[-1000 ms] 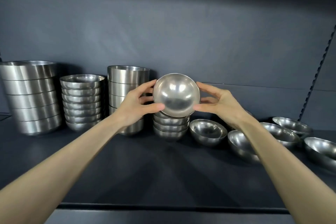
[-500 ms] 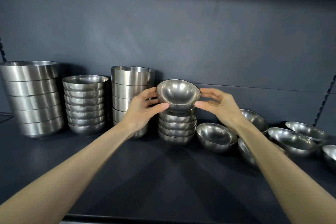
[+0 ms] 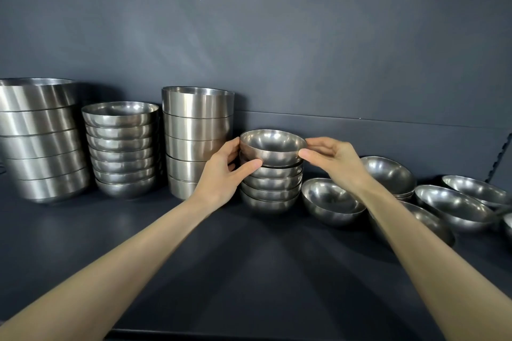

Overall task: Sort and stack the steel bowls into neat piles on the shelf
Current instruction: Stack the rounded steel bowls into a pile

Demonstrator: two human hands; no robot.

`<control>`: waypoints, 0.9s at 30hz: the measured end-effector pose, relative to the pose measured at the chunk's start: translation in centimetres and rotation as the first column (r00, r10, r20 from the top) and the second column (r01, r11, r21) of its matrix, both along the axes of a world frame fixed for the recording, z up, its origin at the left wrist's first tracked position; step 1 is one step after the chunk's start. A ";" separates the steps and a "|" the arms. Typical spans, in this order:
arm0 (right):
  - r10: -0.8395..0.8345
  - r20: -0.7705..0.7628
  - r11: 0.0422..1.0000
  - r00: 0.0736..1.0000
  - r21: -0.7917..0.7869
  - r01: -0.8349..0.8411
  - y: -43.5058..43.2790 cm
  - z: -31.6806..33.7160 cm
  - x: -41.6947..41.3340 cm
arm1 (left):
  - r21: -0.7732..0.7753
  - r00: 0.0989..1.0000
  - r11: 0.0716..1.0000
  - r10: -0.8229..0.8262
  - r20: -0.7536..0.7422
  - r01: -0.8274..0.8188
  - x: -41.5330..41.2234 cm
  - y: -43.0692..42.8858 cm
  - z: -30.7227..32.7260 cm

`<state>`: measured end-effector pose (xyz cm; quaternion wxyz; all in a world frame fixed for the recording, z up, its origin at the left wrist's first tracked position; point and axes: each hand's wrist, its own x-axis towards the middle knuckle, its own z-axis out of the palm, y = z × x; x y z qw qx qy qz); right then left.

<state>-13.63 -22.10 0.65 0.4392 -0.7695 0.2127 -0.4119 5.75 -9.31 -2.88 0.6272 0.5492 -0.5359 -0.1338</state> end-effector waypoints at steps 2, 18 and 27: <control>-0.004 -0.012 1.000 1.000 0.003 0.004 -0.1 -0.3 0.0 | 0.006 1.000 1.000 -0.009 -0.005 0.009 -0.1 0.0 -0.3; 0.021 -0.010 1.000 1.000 0.016 -0.021 -0.3 -1.1 -0.1 | 0.006 1.000 1.000 -0.025 -0.018 0.026 -0.6 0.4 -0.5; 0.068 -0.057 0.994 0.996 0.091 -0.063 -0.1 -2.0 0.0 | 0.119 0.998 0.992 -0.041 -0.048 0.047 -0.7 0.6 -3.6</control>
